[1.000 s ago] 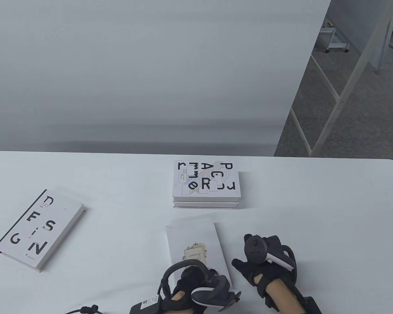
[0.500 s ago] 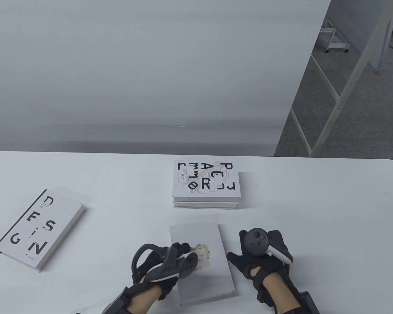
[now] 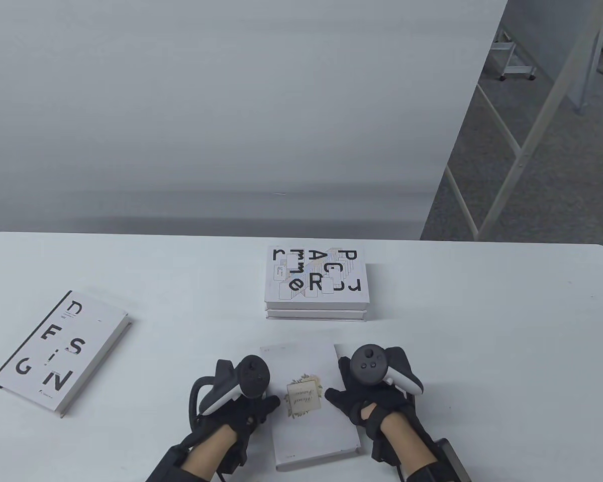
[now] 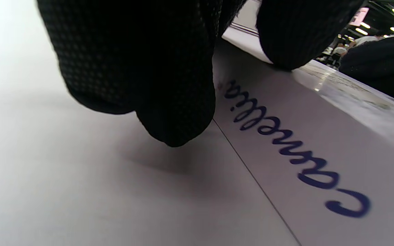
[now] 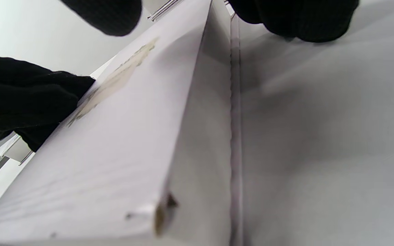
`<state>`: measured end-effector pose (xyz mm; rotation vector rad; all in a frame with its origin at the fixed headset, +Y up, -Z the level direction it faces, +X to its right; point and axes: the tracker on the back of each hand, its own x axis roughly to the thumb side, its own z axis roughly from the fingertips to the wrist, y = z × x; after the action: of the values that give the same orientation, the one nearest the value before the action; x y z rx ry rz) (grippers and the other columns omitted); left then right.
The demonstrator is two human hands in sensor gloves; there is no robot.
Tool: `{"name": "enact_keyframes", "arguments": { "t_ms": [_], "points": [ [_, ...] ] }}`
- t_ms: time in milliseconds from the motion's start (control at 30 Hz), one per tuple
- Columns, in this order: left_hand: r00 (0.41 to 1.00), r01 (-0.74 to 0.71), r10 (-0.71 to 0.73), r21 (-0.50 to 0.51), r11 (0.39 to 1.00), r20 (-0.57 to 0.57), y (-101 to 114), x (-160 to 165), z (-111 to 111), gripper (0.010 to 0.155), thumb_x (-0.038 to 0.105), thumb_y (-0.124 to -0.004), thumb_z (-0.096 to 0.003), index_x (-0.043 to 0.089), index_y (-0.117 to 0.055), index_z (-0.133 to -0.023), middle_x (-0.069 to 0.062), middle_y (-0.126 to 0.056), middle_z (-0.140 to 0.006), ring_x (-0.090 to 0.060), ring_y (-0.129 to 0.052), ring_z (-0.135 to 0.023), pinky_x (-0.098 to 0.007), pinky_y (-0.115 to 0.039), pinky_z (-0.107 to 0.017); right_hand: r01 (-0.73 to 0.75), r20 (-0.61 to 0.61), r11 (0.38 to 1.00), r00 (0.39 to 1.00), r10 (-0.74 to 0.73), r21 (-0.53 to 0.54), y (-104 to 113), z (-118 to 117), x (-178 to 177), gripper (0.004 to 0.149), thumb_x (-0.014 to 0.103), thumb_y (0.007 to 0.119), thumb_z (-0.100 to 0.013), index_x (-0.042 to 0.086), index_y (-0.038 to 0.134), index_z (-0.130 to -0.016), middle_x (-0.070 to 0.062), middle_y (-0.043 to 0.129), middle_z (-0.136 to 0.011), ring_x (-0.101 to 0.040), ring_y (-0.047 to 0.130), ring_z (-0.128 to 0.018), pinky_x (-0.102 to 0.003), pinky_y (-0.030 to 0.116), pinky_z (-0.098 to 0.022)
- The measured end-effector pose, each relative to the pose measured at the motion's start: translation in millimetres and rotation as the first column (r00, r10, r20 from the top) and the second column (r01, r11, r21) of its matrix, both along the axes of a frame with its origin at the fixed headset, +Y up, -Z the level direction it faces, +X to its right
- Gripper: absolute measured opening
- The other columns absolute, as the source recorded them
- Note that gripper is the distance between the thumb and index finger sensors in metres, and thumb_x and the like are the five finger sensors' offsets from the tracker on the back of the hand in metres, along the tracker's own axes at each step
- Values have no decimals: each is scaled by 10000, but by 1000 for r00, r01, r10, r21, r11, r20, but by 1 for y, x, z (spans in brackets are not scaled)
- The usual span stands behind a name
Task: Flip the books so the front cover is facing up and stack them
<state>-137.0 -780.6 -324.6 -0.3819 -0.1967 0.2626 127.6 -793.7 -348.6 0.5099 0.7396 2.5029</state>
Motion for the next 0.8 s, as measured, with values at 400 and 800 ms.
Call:
{"name": "enact_keyframes", "arguments": {
  "t_ms": [400,800],
  "points": [
    [951,-309,308,-37,950,-38,-13,-1,-2,717,348,-793,-448,-19,-522,-1002,-235,-785,-876,-265,-1032,-641,-354,-916,-439,79,40,997,996,-79,8,3,12,16,664,219,666,-485,-64,293,-956,-402,546,-892,-482,754,-766,-486,791,-533],
    [888,-450,432,-105,887,-154,-22,-16,-6,668,275,-776,-459,-12,-516,-1003,-256,-767,-879,-298,-1014,-669,-247,-980,-363,58,-86,926,996,-28,374,41,30,3,570,117,714,-417,138,556,-964,-342,616,-908,-497,799,-748,-537,792,-503]
  ]
}}
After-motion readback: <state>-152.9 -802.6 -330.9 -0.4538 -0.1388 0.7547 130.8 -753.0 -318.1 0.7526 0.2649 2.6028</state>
